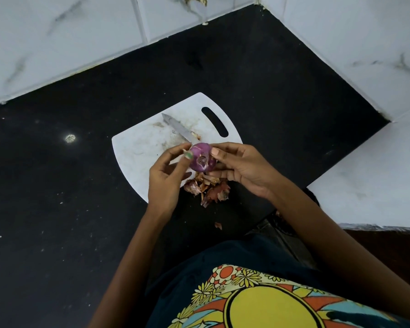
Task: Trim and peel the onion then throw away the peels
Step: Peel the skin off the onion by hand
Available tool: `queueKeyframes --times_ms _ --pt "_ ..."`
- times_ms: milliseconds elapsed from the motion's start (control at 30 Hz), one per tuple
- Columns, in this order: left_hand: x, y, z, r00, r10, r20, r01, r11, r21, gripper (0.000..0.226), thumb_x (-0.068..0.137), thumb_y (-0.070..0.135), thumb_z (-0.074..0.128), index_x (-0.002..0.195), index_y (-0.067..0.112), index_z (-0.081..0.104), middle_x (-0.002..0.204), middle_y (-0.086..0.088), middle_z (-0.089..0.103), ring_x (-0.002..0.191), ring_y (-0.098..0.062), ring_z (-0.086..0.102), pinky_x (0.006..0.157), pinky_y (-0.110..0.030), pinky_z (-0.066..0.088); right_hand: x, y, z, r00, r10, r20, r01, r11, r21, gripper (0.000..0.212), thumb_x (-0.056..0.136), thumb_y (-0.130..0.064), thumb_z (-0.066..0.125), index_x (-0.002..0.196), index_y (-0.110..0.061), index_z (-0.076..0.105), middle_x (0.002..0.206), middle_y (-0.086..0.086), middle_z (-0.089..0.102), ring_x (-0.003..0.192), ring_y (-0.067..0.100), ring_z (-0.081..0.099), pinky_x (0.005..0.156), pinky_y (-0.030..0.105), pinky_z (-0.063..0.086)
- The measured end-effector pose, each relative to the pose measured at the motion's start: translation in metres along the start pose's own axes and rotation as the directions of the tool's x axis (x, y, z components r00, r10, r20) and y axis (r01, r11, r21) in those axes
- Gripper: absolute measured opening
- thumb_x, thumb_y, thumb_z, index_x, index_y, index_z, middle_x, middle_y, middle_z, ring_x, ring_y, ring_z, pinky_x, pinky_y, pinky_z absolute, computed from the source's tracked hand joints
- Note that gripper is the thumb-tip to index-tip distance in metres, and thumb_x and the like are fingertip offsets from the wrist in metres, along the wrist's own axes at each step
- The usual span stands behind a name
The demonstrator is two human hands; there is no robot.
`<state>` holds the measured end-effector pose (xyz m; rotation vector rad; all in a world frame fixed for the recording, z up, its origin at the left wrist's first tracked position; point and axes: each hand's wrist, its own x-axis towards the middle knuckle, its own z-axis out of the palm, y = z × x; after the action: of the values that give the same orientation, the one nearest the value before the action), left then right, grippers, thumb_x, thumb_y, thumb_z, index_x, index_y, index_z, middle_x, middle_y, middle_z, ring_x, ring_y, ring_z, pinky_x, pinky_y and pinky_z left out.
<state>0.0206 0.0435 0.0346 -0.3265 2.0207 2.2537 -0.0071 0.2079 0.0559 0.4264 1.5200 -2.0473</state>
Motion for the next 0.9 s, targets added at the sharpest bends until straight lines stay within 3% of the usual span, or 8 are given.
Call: queueKeyframes --times_ms 100,233,333,500,733,900 --pt "-0.001 -0.002 -0.002 0.994 -0.031 0.104 0.034 0.999 -0.025 0.031 0.086 0.014 0.063 0.117 0.014 0.062 0.11 0.0 0.069 0.089 -0.011 0.07 0.069 -0.022 0.054 0.001 0.0 0.0 0.999 -0.03 0.016 0.03 0.999 -0.033 0.029 0.086 -0.003 0.061 0.115 0.001 0.061 0.098 0.013 0.068 0.078 0.02 0.068 0.074 0.031 0.058" --pt "0.001 -0.004 -0.006 0.986 -0.052 0.16 0.054 0.998 -0.01 0.051 0.075 0.011 0.072 0.124 0.018 0.059 0.115 0.003 0.069 0.1 -0.014 0.068 0.078 -0.024 0.055 0.0 0.0 -0.003 0.998 -0.059 0.036 0.062 0.996 -0.066 0.035 0.085 0.003 0.06 0.12 0.001 0.059 0.112 0.017 0.065 0.089 0.025 0.066 0.08 0.035 0.056" --pt "0.001 -0.003 -0.006 0.984 -0.047 0.173 0.044 0.999 0.023 0.055 0.073 0.001 0.075 0.121 0.023 0.06 0.116 0.008 0.067 0.1 -0.014 0.069 0.079 -0.025 0.056 0.0 0.001 -0.002 0.996 -0.085 0.032 0.088 0.992 -0.089 0.035 0.085 0.002 0.061 0.119 -0.001 0.06 0.12 0.018 0.061 0.092 0.025 0.066 0.08 0.035 0.057" --pt "0.002 -0.002 -0.004 0.991 -0.065 0.113 0.063 0.998 0.022 0.05 0.071 0.012 0.077 0.118 0.025 0.062 0.115 0.005 0.066 0.095 -0.02 0.07 0.078 -0.031 0.057 -0.001 -0.001 0.002 0.988 -0.157 -0.008 0.148 0.948 -0.282 0.038 0.087 -0.008 0.065 0.123 -0.014 0.056 0.113 0.009 0.062 0.091 0.023 0.069 0.08 0.042 0.059" --pt "-0.001 -0.007 0.001 0.999 -0.045 0.028 0.042 0.996 0.074 0.046 0.076 0.011 0.077 0.119 0.017 0.062 0.11 0.002 0.069 0.083 -0.019 0.072 0.071 -0.029 0.058 -0.001 0.0 0.005 0.958 -0.286 0.014 0.25 0.812 -0.528 0.028 0.086 -0.018 0.068 0.113 -0.019 0.06 0.113 0.001 0.064 0.091 0.019 0.069 0.082 0.035 0.058" --pt "0.002 -0.013 0.001 0.998 -0.065 0.006 0.064 0.99 0.128 0.059 0.074 0.01 0.079 0.127 0.025 0.059 0.128 -0.003 0.057 0.093 -0.014 0.07 0.079 -0.034 0.059 -0.001 0.0 0.008 0.958 -0.288 0.008 0.242 0.789 -0.564 0.041 0.086 -0.015 0.067 0.123 -0.024 0.054 0.115 -0.004 0.058 0.095 0.009 0.064 0.076 0.021 0.057"
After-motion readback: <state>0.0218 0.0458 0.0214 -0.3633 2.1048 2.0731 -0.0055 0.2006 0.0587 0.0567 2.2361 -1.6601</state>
